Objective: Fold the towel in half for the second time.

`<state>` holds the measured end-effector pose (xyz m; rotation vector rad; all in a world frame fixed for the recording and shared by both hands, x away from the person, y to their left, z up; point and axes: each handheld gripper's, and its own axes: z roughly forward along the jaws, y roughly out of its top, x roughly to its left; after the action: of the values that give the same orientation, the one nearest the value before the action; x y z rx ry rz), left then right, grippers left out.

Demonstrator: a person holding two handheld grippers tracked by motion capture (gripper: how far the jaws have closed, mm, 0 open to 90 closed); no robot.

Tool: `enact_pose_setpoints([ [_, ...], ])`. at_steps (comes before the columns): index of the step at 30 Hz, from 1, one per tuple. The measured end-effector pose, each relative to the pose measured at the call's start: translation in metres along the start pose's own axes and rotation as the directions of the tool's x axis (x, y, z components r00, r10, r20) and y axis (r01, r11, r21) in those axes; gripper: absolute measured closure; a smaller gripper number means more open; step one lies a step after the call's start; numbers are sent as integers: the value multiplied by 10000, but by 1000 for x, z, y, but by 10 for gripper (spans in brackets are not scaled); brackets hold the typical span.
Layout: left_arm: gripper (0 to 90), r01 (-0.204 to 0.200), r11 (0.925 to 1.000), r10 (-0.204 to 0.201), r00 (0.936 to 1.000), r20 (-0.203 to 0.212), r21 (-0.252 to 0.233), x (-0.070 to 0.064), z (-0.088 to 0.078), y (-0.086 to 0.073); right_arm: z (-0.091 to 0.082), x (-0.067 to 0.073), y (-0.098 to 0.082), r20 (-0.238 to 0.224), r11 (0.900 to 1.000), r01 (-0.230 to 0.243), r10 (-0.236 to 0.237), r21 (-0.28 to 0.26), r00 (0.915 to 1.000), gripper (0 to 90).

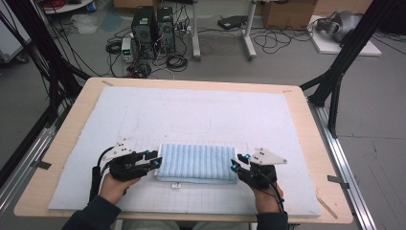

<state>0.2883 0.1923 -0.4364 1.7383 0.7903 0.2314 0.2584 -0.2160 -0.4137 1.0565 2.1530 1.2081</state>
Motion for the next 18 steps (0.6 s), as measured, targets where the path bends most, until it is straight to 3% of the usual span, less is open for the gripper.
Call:
enact_pose_setpoints([
  [1, 647, 90, 9998, -88, 9998, -169, 150, 2, 4, 0, 5, -3, 2, 205, 10000, 45, -46, 46, 9998, 635],
  [4, 677, 428, 9956, -398, 9985, -372, 833, 4, 13, -3, 23, -7, 4, 183, 9988, -68, 59, 480, 9998, 618],
  [10, 701, 260, 9809, -181, 9989, -428, 1927, -2, 18, -8, 35, 2, -10, 48, 9916, 370, -379, 1241, 9993, 616],
  [18, 718, -174, 9733, 279, 9987, -428, 2290, -11, 15, -14, 27, 6, -17, -47, 9872, 626, -625, 1466, 9980, 558],
])
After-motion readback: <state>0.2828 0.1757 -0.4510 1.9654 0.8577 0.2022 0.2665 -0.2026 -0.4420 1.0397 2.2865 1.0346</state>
